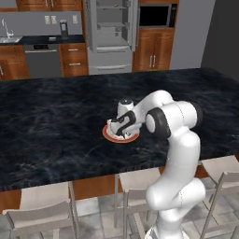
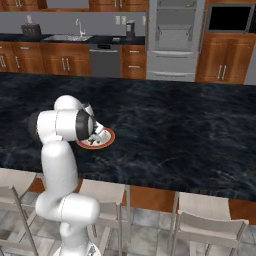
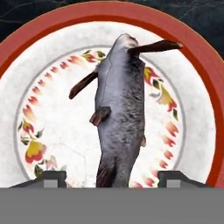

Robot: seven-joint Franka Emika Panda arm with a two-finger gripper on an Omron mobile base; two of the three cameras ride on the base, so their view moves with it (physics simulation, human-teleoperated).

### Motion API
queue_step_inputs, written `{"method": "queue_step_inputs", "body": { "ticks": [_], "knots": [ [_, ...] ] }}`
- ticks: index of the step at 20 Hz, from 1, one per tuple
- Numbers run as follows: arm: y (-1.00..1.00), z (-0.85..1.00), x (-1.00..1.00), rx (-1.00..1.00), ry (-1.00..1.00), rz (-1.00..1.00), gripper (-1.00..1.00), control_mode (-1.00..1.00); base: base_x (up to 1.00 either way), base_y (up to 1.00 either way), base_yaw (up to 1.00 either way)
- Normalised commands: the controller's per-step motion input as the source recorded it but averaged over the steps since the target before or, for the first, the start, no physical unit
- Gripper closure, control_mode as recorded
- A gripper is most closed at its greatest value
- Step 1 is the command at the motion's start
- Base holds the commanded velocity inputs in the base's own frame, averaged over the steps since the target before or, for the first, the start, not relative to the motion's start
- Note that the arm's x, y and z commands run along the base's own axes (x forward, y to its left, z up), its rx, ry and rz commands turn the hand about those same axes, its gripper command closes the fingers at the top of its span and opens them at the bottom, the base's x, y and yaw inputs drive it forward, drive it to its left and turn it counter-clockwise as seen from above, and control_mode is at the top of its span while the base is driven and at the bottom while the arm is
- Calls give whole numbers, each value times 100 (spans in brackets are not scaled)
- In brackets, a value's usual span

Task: Take the fish from the fridge and place it on the digital scale on the counter by the fridge. Wait a few seconds for a reading, then move it to the plate on the dining counter.

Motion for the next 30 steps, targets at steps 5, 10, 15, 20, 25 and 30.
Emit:
{"method": "queue_step_inputs", "body": {
  "ticks": [5,10,15,20,25,30],
  "knots": [
    [9,71,-42,0,-1,0,-100,-100,0,0,0],
    [1,100,-91,-1,-11,0,-100,-100,0,0,0],
    [0,100,-100,0,-9,0,-100,-100,0,0,0],
    [0,81,-100,0,-1,0,-100,-100,0,0,0],
    [0,52,-100,0,0,0,-100,-100,0,0,0],
    [2,21,-100,4,0,1,-100,-100,0,0,0]
  ]
}}
